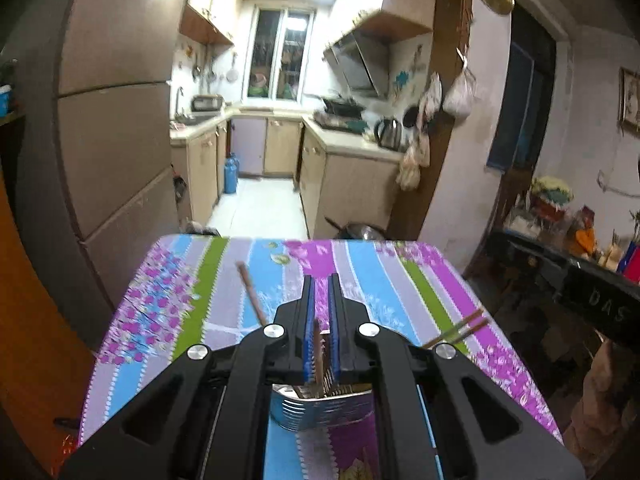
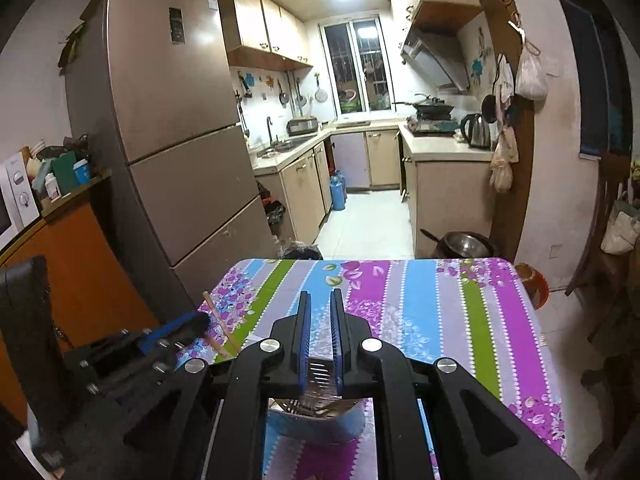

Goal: Organize utensils
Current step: 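Lower the chopsticks into the holder and open both tools, then move both open tools back toward the chopsticks on the table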

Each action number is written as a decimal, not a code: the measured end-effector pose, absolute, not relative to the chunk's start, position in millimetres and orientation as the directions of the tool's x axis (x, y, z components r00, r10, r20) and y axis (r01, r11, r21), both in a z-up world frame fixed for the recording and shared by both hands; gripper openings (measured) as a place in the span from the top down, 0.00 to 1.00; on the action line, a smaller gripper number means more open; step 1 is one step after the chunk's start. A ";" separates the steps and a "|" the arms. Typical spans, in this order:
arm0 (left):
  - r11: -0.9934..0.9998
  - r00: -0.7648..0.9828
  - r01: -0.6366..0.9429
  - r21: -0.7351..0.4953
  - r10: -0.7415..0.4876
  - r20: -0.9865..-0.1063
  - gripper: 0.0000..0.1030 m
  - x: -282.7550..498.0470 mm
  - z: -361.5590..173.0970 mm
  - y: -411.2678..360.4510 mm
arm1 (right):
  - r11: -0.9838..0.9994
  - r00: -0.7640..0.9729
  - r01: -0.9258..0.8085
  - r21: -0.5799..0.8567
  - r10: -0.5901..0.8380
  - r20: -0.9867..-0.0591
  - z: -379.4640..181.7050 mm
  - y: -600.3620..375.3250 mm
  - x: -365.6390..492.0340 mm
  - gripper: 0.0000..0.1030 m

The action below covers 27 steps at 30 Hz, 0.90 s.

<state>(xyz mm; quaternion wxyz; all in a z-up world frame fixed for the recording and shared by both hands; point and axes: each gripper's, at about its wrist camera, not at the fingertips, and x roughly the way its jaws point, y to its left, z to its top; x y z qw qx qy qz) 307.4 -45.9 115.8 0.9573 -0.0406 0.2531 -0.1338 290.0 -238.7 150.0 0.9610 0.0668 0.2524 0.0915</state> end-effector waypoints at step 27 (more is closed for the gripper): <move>0.969 0.954 0.208 0.131 -0.171 -0.245 0.68 30.9 79.9 36.1 | 0.995 0.876 -0.015 -0.103 -0.036 -0.481 16.4 -321.9 -61.8 0.77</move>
